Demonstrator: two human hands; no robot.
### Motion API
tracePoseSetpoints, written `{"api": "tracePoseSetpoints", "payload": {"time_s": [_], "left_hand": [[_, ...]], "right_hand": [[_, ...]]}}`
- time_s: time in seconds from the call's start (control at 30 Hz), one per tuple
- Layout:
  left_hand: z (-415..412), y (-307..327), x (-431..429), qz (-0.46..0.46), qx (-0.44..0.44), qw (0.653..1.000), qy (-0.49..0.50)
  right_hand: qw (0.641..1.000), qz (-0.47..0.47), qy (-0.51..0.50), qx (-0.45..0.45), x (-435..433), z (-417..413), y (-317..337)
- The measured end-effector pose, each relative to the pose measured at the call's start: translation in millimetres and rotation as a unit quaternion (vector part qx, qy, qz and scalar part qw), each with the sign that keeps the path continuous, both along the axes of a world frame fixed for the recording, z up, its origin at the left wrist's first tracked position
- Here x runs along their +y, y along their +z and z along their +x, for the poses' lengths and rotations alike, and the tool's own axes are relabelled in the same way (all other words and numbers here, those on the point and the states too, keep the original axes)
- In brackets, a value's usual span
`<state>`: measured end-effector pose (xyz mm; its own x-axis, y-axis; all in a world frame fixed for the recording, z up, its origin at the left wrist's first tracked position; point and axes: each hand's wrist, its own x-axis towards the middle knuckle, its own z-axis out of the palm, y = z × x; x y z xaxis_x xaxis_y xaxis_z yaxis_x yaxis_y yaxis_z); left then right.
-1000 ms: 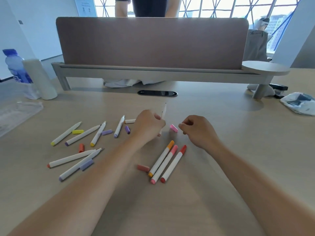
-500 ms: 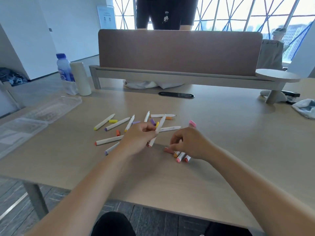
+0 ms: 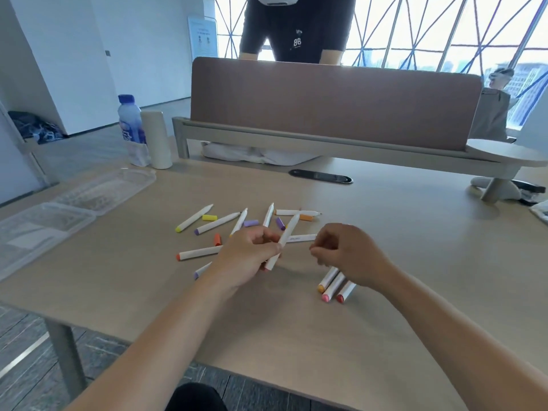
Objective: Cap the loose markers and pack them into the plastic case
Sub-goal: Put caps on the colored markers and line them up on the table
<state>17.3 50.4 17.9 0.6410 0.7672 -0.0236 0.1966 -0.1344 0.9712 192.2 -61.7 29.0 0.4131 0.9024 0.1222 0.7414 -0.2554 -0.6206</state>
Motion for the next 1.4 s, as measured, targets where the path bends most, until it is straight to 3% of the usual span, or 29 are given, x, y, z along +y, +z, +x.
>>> {"api": "tracePoseSetpoints", "payload": {"time_s": [0.2, 0.33, 0.8, 0.93, 1.13, 1.4], "left_hand": [[11.2, 0.4, -4.2, -0.02, -0.012, 0.999, -0.039], [18.2, -1.7, -7.7, -0.016, 0.012, 0.997, -0.074], [26.3, -0.6, -13.7, -0.017, 0.031, 0.997, -0.064], [28.2, 1.3, -15.4, -0.012, 0.034, 0.997, -0.065], [27.8, 2.1, -13.9, -0.005, 0.045, 0.996, -0.078], [27.9, -0.3, -9.0, 0.002, 0.05, 0.995, -0.087]], "right_hand": [[0.965, 0.105, -0.042, 0.239, -19.3, 16.1, 8.1], [0.942, 0.135, -0.042, 0.304, -23.5, 21.1, 8.9], [0.943, 0.132, -0.057, 0.3, -33.4, 29.3, 7.8], [0.956, 0.115, -0.078, 0.258, -31.5, 29.1, 7.3], [0.944, 0.153, -0.116, 0.27, -30.6, 34.7, 11.0], [0.95, 0.151, -0.074, 0.264, -34.7, 35.7, 15.1]]}}
